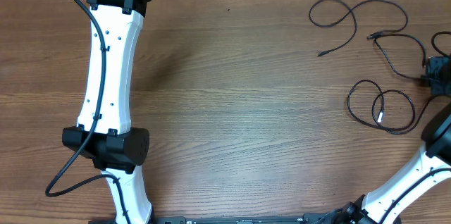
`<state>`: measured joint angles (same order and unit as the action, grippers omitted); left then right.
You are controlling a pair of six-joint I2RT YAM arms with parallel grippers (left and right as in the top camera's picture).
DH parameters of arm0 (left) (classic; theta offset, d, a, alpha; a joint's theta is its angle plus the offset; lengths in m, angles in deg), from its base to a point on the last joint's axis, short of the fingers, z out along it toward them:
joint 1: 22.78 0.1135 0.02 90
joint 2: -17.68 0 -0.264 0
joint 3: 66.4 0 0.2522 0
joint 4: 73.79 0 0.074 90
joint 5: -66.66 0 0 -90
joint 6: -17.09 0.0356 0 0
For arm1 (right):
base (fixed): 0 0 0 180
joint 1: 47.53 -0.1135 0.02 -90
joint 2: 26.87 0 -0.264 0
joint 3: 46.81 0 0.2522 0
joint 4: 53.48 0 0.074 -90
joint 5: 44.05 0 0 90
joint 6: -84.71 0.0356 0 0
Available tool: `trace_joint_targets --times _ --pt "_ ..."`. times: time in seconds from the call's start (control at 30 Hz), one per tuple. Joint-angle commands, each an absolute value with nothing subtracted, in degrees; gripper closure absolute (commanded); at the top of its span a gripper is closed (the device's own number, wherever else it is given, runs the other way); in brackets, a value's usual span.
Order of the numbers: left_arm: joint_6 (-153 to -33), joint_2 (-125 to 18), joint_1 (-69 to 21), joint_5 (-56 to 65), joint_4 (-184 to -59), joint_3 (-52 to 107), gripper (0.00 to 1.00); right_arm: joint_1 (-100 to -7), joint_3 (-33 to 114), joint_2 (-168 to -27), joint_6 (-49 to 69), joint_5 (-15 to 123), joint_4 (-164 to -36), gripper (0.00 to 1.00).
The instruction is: Untangle cables
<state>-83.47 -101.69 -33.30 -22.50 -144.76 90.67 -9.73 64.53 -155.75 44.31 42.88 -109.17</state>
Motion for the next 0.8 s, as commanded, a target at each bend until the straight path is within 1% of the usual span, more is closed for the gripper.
trace_joint_targets --times 0.0,0.3,0.5,0.53,0.57,0.67,0.73,0.77 --pt "-85.31 -100.71 -33.74 -21.78 -144.54 91.56 0.01 -7.88 64.4 -155.92 41.75 38.33 -108.1 0.91" --pt "-86.8 -100.71 -33.74 -18.81 -144.52 91.56 0.0 -1.84 64.4 -155.92 39.15 36.63 -106.09 0.91" --pt "-88.35 -100.71 -33.74 -18.76 -144.54 91.56 0.0 0.34 64.4 -155.92 36.92 39.38 -105.35 0.91" --pt "-88.41 -100.71 -33.74 -18.63 -144.52 91.56 0.0 0.32 64.4 -155.92 36.11 39.84 -105.02 0.87" --pt "-88.41 -100.71 -33.74 -18.22 -144.52 91.56 0.0 0.32 64.4 -155.92 35.87 40.08 -104.89 0.77" --pt "-88.39 -100.71 -33.74 -17.28 -144.54 91.56 0.0 -0.25 64.4 -155.92 32.4 44.32 -104.43 0.39" --pt "-88.41 -100.71 -33.74 -17.28 -144.54 91.56 0.0 -0.92 64.4 -155.9 27.35 50.09 -104.1 0.25" --pt "-88.41 -100.71 -33.74 -17.28 -144.54 91.56 0.0 -1.3 64.4 -155.9 25.21 52.76 -104.1 0.22"
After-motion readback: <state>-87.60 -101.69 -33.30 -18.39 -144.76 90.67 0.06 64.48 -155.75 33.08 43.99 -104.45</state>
